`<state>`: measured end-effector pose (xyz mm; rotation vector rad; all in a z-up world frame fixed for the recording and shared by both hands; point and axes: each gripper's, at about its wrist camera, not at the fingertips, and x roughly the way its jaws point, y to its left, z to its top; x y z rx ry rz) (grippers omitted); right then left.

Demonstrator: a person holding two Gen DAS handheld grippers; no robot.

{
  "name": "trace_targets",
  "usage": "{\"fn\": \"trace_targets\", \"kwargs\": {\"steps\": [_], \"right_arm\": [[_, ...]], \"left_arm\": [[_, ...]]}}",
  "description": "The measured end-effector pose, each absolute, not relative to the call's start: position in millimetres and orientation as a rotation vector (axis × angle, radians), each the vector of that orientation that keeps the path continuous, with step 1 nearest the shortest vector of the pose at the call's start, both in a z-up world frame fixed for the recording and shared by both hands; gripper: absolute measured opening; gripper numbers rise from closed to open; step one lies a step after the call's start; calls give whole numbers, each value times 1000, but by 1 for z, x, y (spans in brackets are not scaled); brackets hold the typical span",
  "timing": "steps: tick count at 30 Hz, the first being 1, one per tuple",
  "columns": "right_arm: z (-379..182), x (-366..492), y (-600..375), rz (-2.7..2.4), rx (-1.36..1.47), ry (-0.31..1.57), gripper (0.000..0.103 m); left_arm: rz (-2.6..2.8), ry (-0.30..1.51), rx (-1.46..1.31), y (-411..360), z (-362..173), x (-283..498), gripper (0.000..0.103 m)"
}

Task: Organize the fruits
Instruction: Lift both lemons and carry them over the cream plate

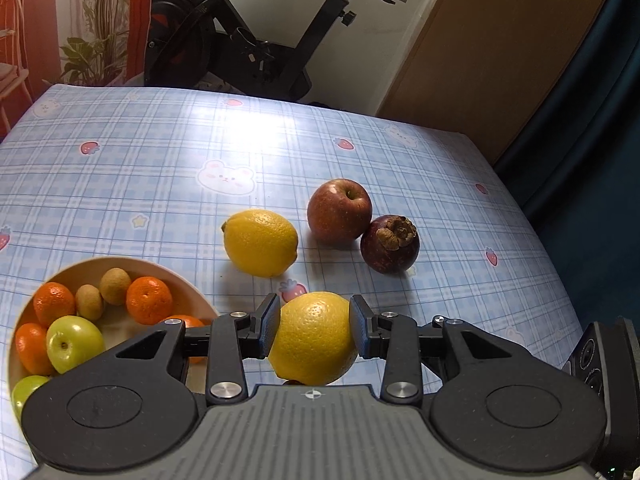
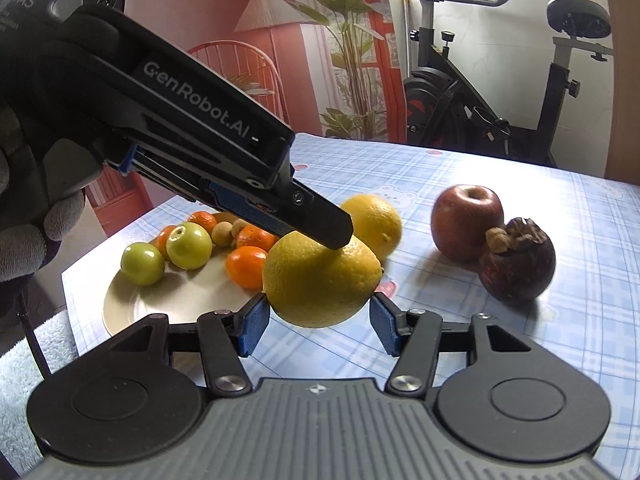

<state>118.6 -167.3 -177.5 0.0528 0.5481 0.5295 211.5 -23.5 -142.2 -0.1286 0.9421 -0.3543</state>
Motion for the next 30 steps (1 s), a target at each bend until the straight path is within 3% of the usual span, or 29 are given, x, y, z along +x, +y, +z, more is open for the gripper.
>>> {"fn": "trace_targets", "kwargs": {"steps": [10,30], "right_arm": [[-149,140,-101,656,-52,536,58],[-180,184,-45,701,-267,608,58]], "left_arm": [[-262,889,-203,48,-119,198,39],[-211,913,-295,92,-152,219,38]]}}
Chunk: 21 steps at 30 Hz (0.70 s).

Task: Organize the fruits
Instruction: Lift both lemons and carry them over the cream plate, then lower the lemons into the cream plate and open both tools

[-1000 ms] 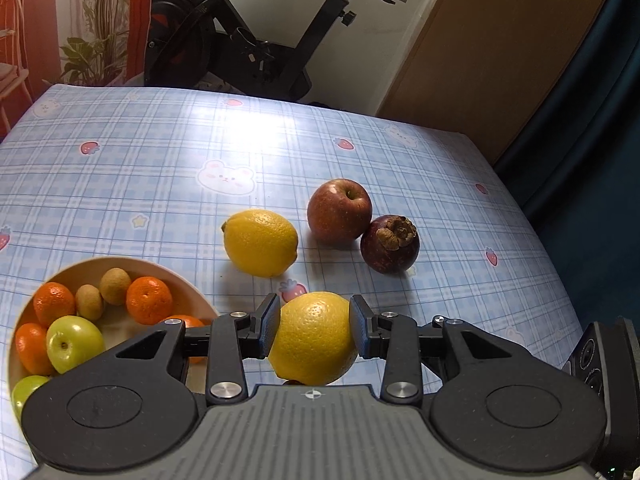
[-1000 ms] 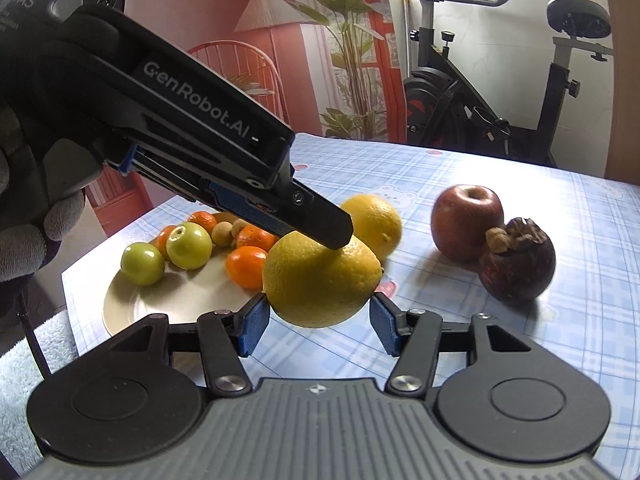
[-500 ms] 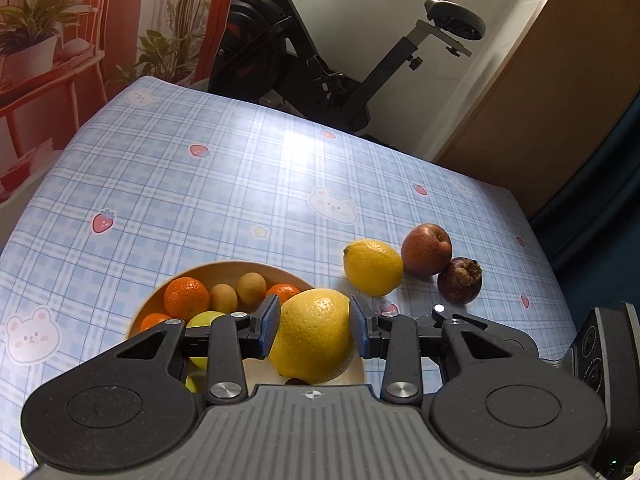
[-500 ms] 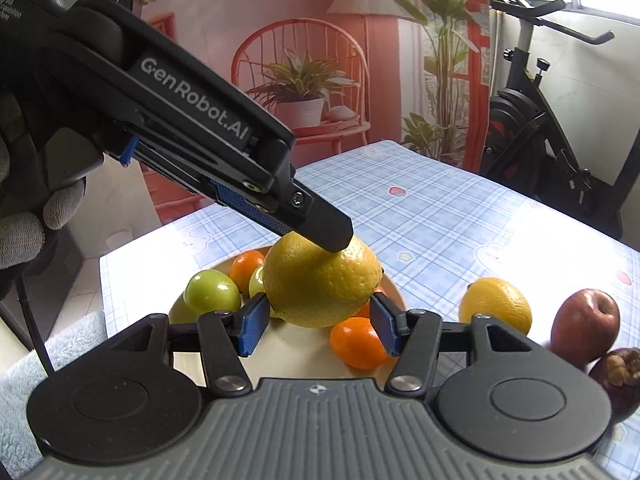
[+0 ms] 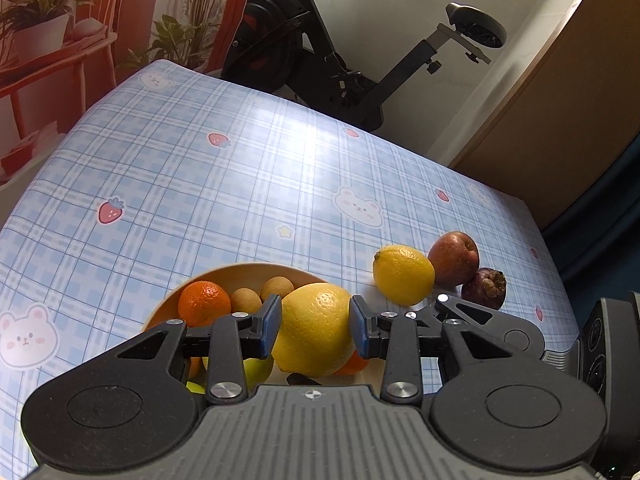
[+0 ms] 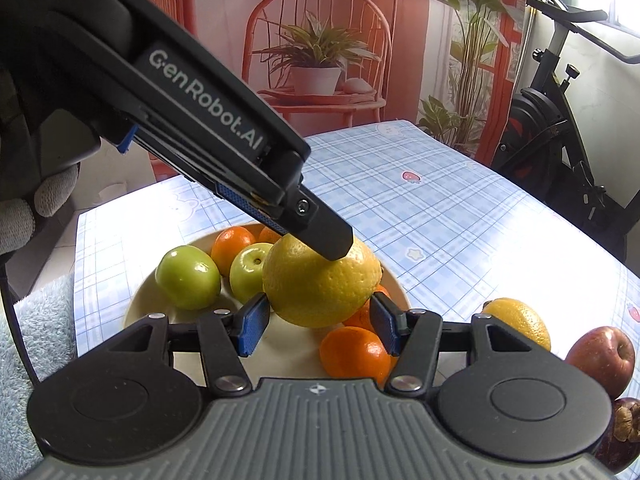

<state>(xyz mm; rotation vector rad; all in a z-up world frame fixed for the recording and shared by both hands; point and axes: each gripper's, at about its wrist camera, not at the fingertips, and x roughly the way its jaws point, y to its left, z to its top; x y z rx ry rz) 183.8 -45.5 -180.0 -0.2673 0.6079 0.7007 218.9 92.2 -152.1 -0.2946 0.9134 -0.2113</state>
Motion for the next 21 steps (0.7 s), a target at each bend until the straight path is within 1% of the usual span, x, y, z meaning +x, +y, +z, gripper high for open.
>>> {"fn": "trace_targets", "kwargs": {"steps": [10,17,21], "right_arm": [[-181,175,-52,690,-287,593,58],[-178,168,-68,660,-238,581,58],[-176,162,-93,613,-141,561,58]], "left_arm": [[-181,896,-266,93,-150,214,37],[-156,876,-231,84,-144,214,37],[-148,853,-192,72,-137,215,37]]}}
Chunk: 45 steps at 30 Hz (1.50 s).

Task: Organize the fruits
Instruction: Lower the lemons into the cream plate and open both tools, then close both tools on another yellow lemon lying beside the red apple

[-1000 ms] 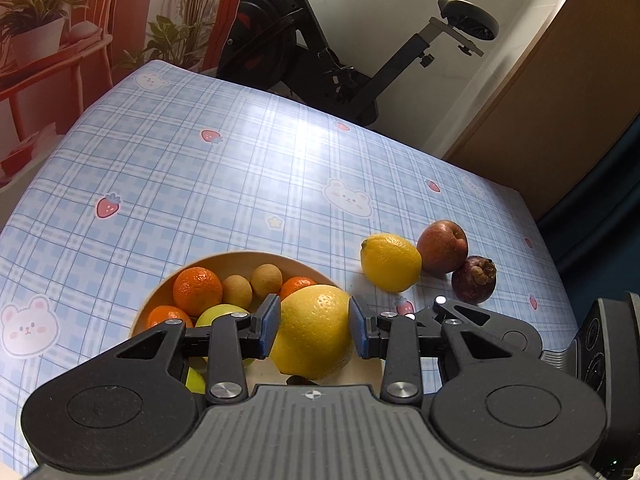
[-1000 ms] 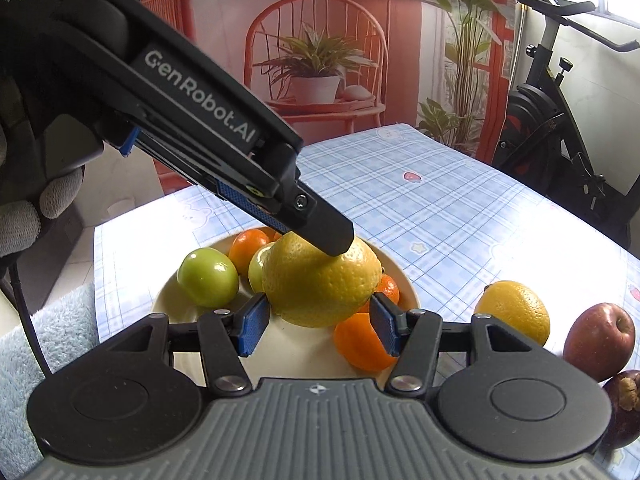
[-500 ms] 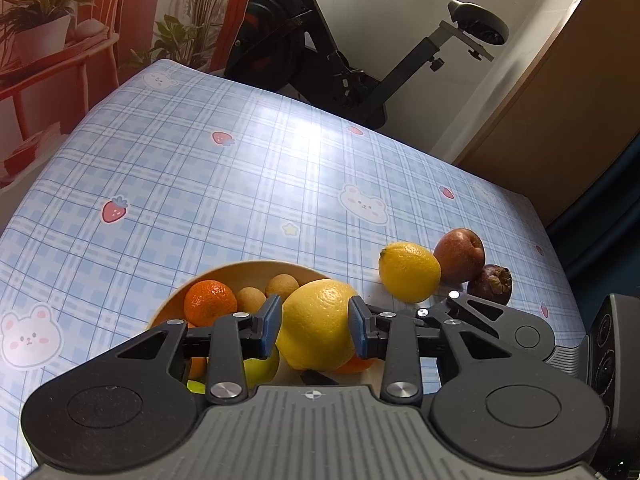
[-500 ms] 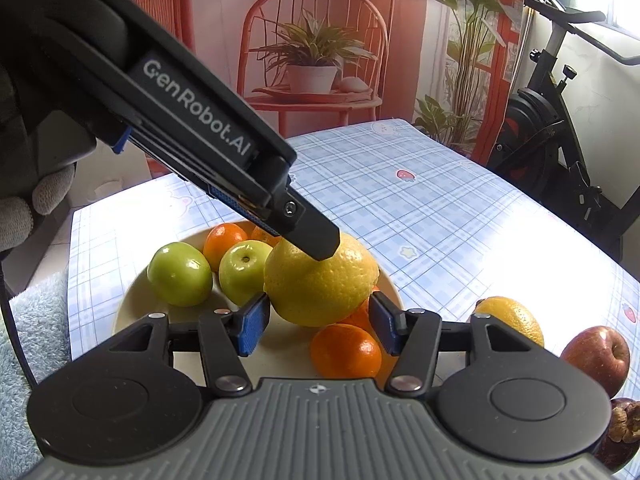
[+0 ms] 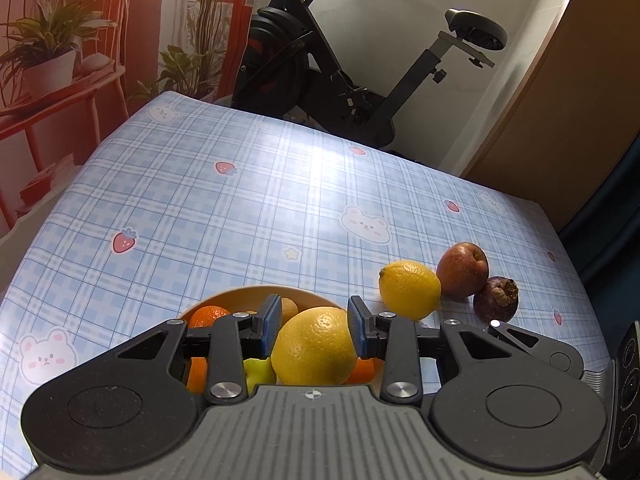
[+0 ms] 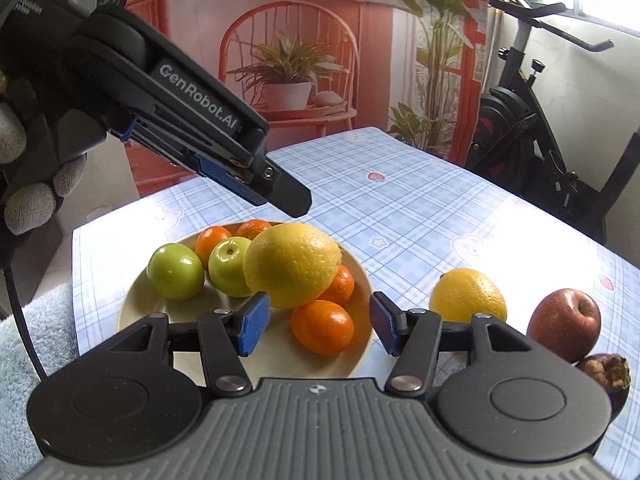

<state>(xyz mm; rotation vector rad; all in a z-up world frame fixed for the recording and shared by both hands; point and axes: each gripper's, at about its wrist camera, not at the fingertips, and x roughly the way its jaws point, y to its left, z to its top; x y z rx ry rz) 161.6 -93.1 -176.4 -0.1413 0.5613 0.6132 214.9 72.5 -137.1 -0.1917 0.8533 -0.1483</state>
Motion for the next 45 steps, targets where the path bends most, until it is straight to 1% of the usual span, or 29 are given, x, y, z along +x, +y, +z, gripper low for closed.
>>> {"fn": "trace_targets", "kwargs": {"steps": [14,25,28,36,38,45], "right_arm": [[-186,167,-169,453,13,567,58],[-199,184,-178,417,79,557,58],[-201,190,-177,429,86,561,58],[-207,200,-176,431,98,572,58],[-207,203,-174,436,91,572,58],[-211,208,-167,441,58,586,59]], "left_arm": [[-178,875,-140,20,-142,234,37],[-154,905,-180,-5,-156,278,37],[-145,911,-198,-9,-161,288,39],[-145,959,-214,-15,-174,301,40],[-147,960,-228,-15,-176,304,42],[-187,984,-274,-16,-180,306,45]]}}
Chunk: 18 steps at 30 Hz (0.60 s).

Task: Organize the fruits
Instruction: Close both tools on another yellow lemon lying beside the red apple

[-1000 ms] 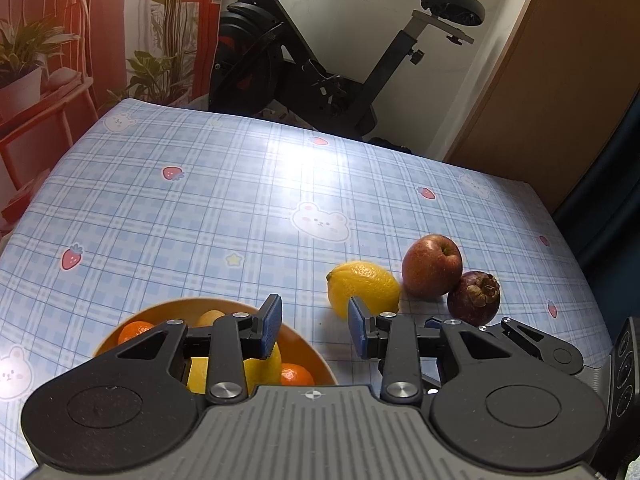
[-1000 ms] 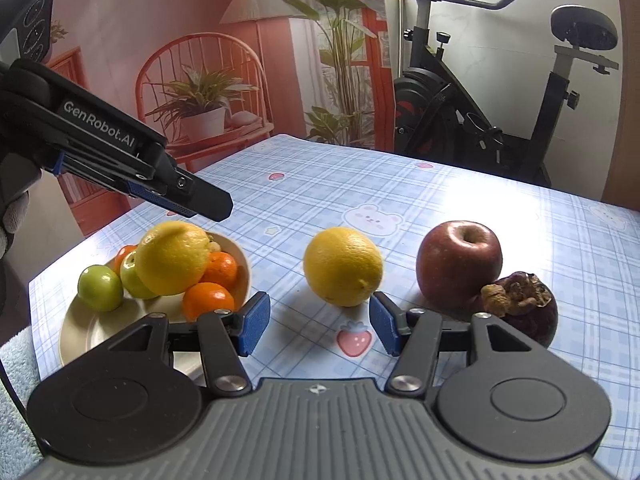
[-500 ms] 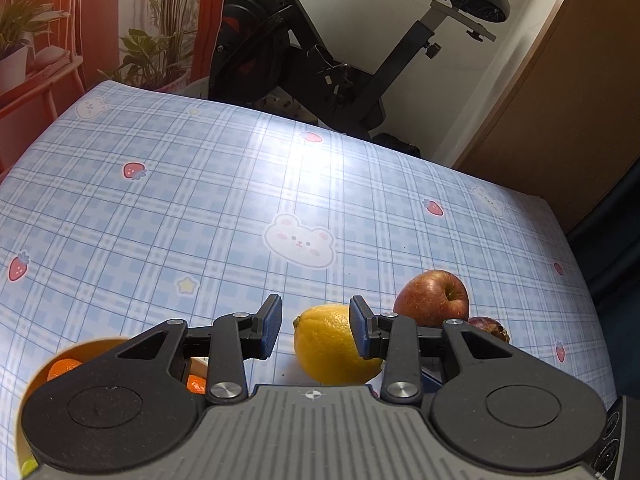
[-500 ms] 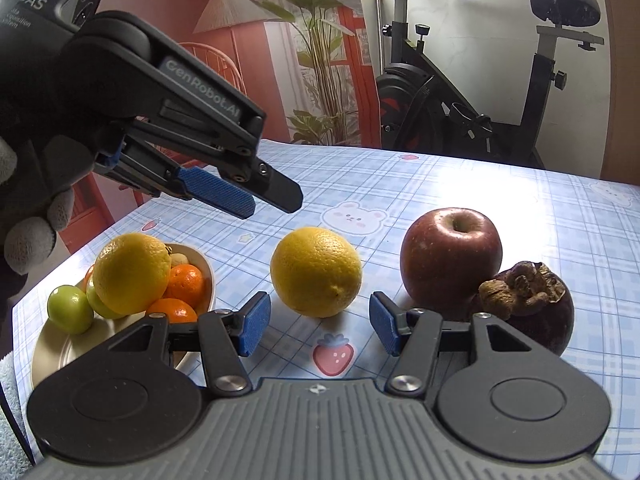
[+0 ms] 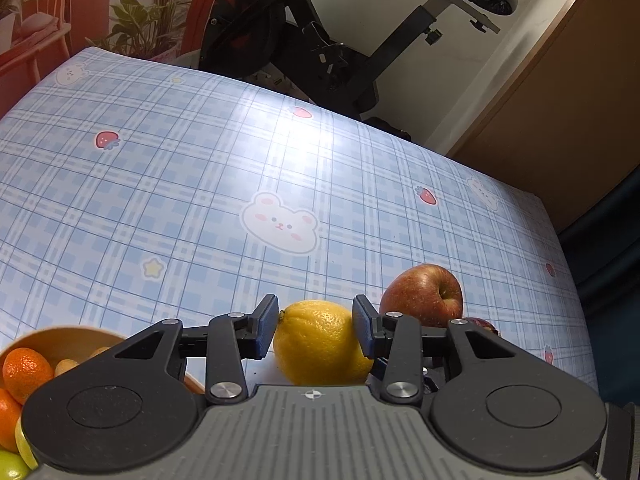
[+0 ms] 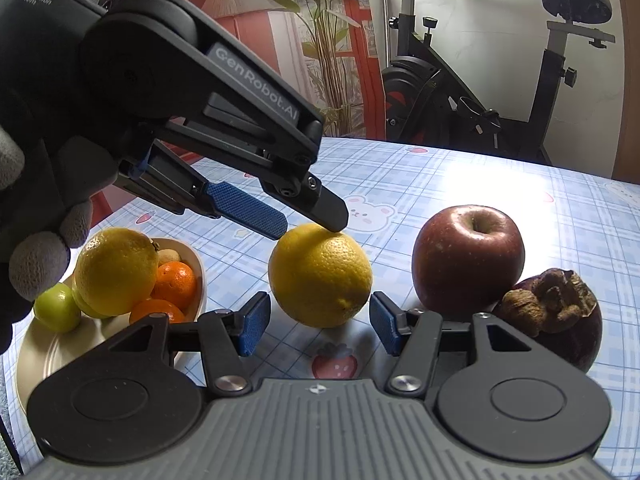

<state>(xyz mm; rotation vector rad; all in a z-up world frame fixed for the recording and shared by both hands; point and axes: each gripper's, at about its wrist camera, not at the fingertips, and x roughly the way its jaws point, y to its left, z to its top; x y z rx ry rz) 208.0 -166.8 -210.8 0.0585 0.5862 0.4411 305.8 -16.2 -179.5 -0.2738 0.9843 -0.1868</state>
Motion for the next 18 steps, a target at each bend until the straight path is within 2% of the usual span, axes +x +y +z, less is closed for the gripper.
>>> {"fn": "trace_targets", "kwargs": {"steps": [18], "right_arm": [[-213,212,-177,459,98,594,58]], "left_arm": [[-250,986,-225,-23,-182,294,47]]}}
